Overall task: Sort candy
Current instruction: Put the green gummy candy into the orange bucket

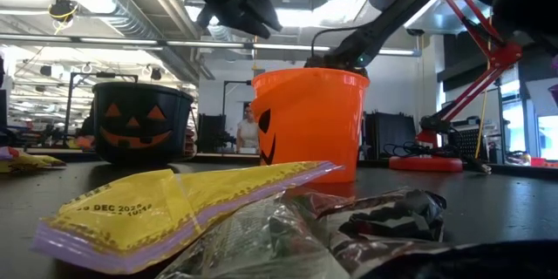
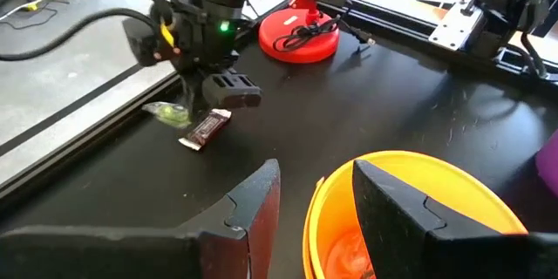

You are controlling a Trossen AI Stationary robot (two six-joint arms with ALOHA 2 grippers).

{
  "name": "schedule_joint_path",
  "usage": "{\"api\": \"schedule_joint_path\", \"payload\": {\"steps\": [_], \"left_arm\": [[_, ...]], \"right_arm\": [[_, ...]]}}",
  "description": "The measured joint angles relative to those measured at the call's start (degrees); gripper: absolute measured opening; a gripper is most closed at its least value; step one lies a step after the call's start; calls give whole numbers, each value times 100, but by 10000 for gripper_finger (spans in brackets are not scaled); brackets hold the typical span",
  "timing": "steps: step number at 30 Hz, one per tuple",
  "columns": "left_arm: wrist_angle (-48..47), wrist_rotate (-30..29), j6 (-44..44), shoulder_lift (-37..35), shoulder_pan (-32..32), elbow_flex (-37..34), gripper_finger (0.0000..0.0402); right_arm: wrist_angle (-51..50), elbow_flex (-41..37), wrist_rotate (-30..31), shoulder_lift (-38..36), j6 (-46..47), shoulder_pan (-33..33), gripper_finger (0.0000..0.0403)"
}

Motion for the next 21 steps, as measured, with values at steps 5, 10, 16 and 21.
{"api": "schedule_joint_path", "payload": {"steps": [5,10,16,21], "left_arm": [[26,59,2,12,-2,0,137],[24,71,2,12,-2,-2,137],[19,84,2,12,-43,-2,137],[18,92,21,12,-130,-6,137]], "right_arm": [[-347,-1,-46,-178,-48,35,1],[-658,-1,-52,-498,-117,208,1],[-1110,-1,-90,-1016,-138,615,0],[-1473,-2,-1,-1475,-141,1123,0]]}}
